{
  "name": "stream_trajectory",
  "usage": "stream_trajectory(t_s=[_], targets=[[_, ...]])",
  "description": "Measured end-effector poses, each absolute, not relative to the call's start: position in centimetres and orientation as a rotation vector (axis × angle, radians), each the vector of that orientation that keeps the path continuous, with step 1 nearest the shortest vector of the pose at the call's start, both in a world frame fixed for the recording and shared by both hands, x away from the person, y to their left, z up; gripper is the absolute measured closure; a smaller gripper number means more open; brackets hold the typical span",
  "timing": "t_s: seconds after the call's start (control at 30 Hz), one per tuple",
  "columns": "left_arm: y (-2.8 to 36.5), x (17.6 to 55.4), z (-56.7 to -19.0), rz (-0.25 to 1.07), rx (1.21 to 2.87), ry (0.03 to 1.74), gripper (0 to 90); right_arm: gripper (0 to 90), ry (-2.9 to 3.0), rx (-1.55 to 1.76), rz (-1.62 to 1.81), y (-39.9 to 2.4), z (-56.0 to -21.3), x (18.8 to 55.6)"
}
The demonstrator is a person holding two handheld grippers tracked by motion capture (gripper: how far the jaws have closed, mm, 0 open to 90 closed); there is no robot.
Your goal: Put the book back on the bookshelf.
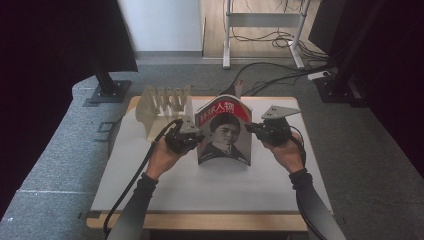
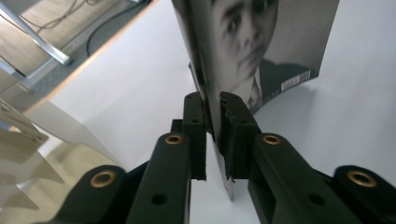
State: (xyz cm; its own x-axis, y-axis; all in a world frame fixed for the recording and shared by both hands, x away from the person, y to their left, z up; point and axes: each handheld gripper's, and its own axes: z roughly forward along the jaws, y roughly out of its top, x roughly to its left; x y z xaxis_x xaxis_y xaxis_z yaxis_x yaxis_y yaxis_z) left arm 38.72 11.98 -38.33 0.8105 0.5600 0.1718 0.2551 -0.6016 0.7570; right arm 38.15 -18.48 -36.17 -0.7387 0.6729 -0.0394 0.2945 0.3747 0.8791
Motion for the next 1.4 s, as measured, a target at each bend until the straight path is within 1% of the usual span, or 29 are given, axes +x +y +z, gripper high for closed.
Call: stream_trajectory(t_s=[0.07, 0.17, 0.27, 0.43, 0.6, 0.63, 0.77, 0.87, 1.1, 1.2, 1.4], targets=[[12.1, 38.7, -37.5, 0.505, 2.198, 0.591, 77.4, 85.7, 2.253, 0.832, 1.319, -18.5, -36.2, 38.1], [12.0, 38.8, -36.3, 0.533, 2.178, 0.589, 77.3, 85.7, 2.254, 0.829, 1.319, -18.6, -36.2, 38.0], [11.9, 38.9, -35.5, 0.521, 2.158, 0.585, 77.4, 85.6, 2.251, 0.828, 1.322, -18.7, -36.3, 38.0], [11.3, 39.3, -35.5, 0.506, 2.156, 0.589, 80.7, 85.4, 2.256, 0.825, 1.322, -18.8, -36.5, 38.0], [11.5, 39.6, -35.5, 0.516, 2.153, 0.618, 86.3, 83.8, 2.247, 0.839, 1.316, -19.3, -36.7, 38.1], [11.6, 39.6, -35.5, 0.525, 2.152, 0.614, 86.5, 82.3, 2.242, 0.844, 1.309, -19.4, -36.8, 38.2], [12.2, 39.8, -35.5, 0.479, 2.141, 0.611, 86.7, 69.0, 2.226, 0.894, 1.304, -20.4, -37.2, 38.4], [12.6, 39.7, -35.4, 0.471, 2.138, 0.609, 86.7, 60.3, 2.215, 0.926, 1.283, -20.9, -37.9, 38.6], [13.8, 39.2, -35.1, 0.485, 2.141, 0.627, 86.7, 46.4, 2.216, 0.964, 1.245, -21.8, -39.9, 38.4], [14.7, 39.2, -35.0, 0.459, 2.131, 0.654, 86.8, 40.4, 2.216, 0.977, 1.238, -22.0, -40.8, 38.2], [16.3, 38.9, -34.9, 0.441, 2.109, 0.699, 86.9, 34.9, 2.243, 0.995, 1.223, -22.3, -42.5, 37.8]])
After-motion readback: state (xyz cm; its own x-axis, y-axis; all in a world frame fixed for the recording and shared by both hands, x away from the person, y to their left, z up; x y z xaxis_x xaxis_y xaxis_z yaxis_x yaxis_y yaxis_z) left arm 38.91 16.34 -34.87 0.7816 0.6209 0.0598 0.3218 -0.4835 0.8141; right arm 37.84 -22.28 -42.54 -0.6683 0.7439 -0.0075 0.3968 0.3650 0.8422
